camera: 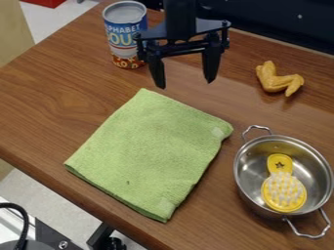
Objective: Move the cloth to the center of the table
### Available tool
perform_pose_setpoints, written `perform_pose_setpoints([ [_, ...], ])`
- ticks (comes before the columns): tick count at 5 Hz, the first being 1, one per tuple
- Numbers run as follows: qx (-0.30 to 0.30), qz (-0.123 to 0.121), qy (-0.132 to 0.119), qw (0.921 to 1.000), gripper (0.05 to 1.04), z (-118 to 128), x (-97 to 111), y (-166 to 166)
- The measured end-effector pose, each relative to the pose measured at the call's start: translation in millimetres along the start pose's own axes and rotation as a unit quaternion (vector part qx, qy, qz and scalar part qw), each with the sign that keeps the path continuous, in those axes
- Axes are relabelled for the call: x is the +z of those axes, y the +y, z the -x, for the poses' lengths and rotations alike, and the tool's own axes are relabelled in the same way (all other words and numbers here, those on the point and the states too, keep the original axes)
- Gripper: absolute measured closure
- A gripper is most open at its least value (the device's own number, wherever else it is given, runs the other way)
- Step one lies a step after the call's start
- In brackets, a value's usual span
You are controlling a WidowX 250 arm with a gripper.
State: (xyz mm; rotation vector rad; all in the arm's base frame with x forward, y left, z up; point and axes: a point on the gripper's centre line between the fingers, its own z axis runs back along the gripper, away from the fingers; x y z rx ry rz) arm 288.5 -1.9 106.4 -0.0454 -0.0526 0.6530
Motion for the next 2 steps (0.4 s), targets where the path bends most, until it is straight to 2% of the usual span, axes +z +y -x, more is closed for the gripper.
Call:
perform_pose_setpoints([
  [1, -0.001, -0.009, 0.011, 0.9999, 0.086, 4, -8, 3],
  [2, -0.057, -0.012, -0.008, 0.9983, 0.086, 13, -4, 17],
])
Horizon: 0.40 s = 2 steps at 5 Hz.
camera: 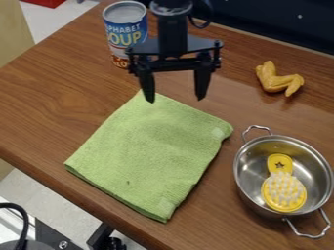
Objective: Move the cloth to the center of the table
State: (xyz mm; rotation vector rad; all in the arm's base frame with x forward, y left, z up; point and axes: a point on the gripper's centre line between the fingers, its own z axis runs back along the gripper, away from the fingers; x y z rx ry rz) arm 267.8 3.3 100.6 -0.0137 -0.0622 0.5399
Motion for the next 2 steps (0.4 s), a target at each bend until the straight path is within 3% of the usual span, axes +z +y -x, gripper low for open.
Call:
perform_pose_setpoints([
  [1, -0.047, -0.004, -0.001, 0.9989, 0.098, 14, 2, 19],
  [2, -0.102, -0.027, 0.003, 0.9944, 0.192, 29, -14, 27],
])
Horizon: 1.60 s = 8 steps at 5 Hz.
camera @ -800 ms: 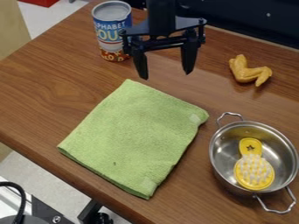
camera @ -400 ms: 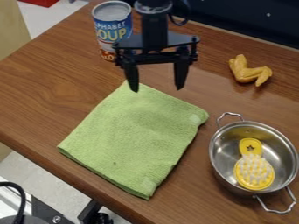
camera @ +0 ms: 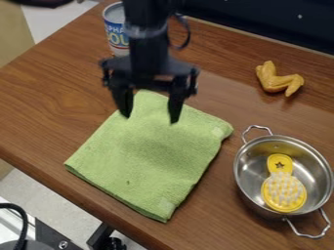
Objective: Move the cloth to the center of the table
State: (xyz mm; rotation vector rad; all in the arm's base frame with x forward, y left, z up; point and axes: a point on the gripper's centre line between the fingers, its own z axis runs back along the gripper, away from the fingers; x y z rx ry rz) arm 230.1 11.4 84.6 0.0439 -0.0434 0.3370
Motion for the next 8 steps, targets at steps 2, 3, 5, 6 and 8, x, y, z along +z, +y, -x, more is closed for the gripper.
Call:
perform_pose_setpoints([
  [2, -0.080, 0.009, -0.012, 0.9967, 0.765, 14, -26, 3],
  [3, -0.091, 0.022, -0.013, 0.9955, 0.956, 15, -30, -1],
  [5, -0.105, 0.021, -0.001, 0.9943, 1.031, 13, -47, -3],
  [6, -0.111, 0.019, -0.003, 0.9937, 1.031, 9, -49, -3],
  [8, -0.118, 0.013, -0.014, 0.9928, 1.031, -20, -51, -10],
])
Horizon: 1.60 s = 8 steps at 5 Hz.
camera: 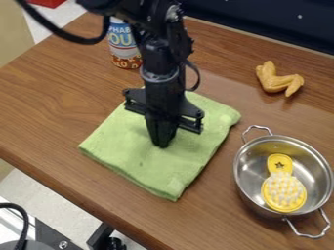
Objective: Move the cloth to the center of the table
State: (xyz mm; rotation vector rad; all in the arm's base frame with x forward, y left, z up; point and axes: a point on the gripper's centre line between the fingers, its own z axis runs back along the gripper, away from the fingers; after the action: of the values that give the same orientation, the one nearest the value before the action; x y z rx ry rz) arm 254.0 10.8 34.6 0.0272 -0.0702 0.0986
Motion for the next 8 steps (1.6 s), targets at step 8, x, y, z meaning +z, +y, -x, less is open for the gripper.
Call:
perform_pose_setpoints([
  [8, 0.036, -0.006, 0.022, 0.9991, 0.877, -59, 8, -2],
])
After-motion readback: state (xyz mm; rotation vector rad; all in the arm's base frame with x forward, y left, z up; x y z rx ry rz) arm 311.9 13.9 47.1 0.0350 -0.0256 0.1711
